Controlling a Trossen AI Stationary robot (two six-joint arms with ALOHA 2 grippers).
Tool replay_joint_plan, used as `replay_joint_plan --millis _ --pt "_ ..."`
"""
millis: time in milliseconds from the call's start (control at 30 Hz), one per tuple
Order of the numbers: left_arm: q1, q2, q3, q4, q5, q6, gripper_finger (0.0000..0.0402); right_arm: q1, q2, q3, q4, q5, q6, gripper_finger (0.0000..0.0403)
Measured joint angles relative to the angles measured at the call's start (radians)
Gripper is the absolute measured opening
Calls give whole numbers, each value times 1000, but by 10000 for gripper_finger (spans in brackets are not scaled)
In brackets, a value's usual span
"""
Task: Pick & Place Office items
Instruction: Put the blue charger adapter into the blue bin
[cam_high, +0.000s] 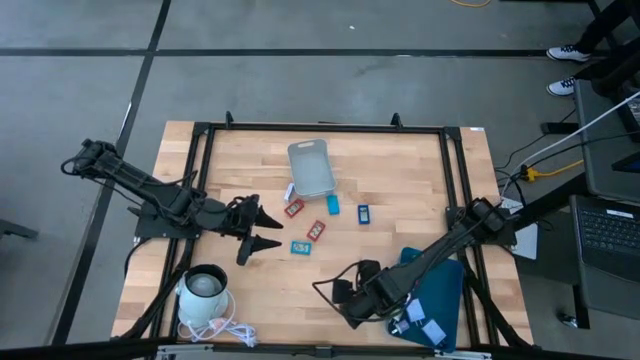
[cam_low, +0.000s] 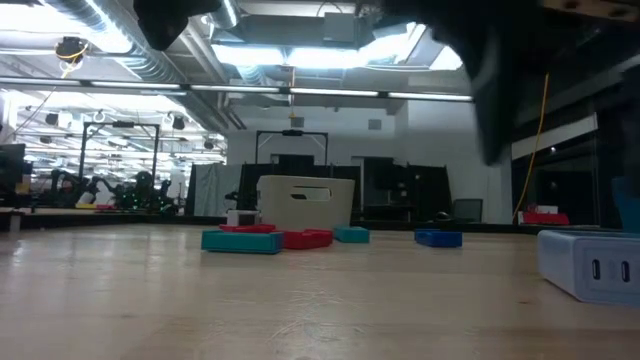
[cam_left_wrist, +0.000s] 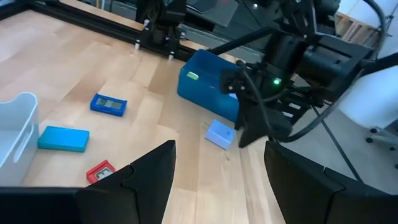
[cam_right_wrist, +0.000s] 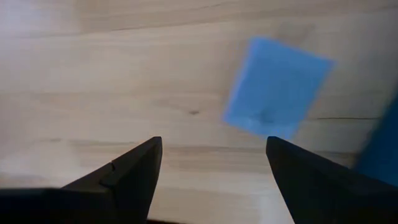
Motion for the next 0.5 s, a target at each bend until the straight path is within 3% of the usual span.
replay_joint_plan --millis 167,500 --pt "23 0 0 -1 36 13 239 0 0 0 -107 -64 1 295" --pt "59 0 0 -1 96 21 239 -33 0 0 -112 -132 1 295"
